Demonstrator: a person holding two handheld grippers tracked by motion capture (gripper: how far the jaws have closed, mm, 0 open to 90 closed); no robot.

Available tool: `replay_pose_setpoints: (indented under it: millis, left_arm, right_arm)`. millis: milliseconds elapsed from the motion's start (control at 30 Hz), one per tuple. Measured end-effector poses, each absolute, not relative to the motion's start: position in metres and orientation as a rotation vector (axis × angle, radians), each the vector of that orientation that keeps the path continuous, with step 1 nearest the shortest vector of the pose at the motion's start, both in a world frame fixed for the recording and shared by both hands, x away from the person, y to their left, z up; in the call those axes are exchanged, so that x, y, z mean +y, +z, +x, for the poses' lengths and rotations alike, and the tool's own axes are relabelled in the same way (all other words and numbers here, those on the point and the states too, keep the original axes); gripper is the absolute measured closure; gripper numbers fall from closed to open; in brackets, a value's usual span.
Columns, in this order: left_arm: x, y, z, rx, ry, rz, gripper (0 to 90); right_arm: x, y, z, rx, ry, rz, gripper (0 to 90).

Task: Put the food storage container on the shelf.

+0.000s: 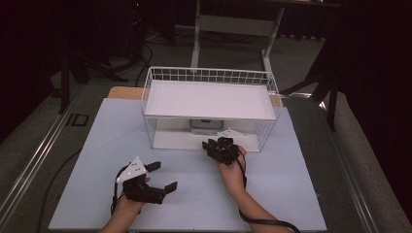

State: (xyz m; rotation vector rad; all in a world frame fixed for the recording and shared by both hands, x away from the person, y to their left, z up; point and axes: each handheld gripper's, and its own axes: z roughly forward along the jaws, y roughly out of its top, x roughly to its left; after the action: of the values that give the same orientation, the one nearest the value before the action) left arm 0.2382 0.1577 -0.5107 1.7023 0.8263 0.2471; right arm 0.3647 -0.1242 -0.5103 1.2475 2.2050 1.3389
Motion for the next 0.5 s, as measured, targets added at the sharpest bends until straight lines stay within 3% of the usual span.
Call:
replay_pose_setpoints:
  millis: [267, 500]
  left_arm:
    - [0.152, -0.509, 0.238, 0.812, 0.266, 1.712, 1.3]
    - [0.150, -0.509, 0.233, 0.782, 0.254, 1.741, 1.3]
  right_arm:
    - [-0.143, -0.496, 0.340, 2.243, 1.456, 1.207, 22.4]
    - [-0.159, -0.494, 0.317, 2.249, 1.493, 1.156, 17.1]
